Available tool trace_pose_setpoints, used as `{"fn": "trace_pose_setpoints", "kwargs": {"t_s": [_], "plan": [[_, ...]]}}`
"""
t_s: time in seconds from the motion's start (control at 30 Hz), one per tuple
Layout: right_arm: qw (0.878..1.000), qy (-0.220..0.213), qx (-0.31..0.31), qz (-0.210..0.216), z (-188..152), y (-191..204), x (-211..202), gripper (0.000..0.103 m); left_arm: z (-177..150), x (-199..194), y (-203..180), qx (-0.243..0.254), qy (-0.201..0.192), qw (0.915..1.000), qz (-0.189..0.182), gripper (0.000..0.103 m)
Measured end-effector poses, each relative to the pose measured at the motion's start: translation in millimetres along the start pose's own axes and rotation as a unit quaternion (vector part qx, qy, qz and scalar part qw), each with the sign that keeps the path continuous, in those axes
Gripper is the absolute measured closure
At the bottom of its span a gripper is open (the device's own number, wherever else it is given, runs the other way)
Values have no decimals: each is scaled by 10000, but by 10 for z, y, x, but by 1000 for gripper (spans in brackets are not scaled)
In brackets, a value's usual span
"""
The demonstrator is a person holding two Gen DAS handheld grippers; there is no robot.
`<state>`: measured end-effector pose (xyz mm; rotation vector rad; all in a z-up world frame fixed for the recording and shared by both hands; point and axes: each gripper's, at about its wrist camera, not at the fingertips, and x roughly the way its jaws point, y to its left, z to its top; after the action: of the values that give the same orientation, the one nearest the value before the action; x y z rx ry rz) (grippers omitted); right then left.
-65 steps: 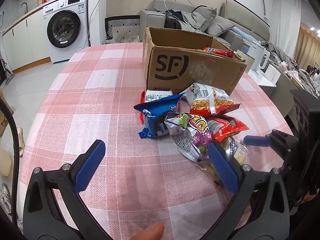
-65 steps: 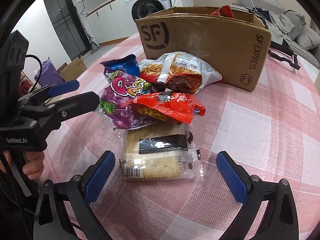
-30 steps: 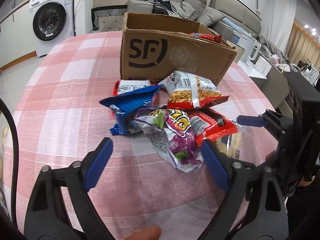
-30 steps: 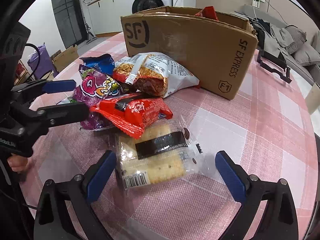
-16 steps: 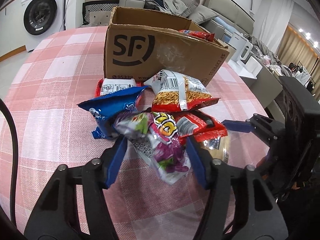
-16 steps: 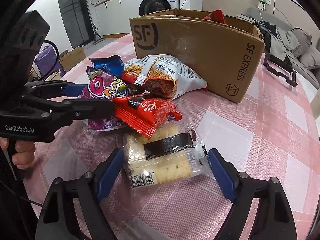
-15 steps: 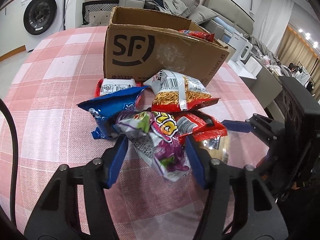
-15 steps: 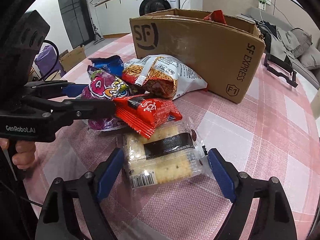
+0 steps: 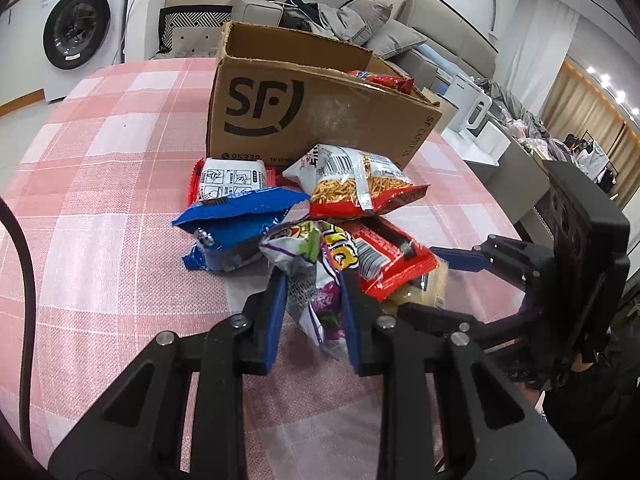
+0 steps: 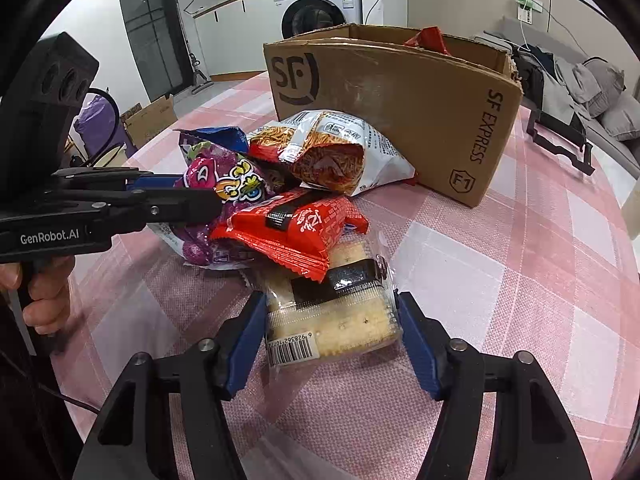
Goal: Organize snacks
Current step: 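Grasp the purple candy bag with the left tool while the right tool grasps the cracker packet, then carry both packets over the box and lower them inside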
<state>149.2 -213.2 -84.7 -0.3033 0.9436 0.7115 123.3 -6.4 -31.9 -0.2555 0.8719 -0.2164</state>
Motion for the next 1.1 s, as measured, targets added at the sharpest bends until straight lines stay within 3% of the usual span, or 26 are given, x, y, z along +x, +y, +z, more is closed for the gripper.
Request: {"fn": "trace_pose_setpoints", "kwargs": {"t_s": [0.47,0.63,1.1], "plan": [[9995,-49,266,-140,-208,-95,-202,38,-102,-246,-5,86,-190,9998,-69,84],[9988,-135,398,-264,-258,-163,-308,38,-114,-321,-20,131,-264,9995,-89,90],[9968,-453,564,-349,-310,-211,-555,38,-191,-531,-127,287,-451,9985,-100,92]]}}
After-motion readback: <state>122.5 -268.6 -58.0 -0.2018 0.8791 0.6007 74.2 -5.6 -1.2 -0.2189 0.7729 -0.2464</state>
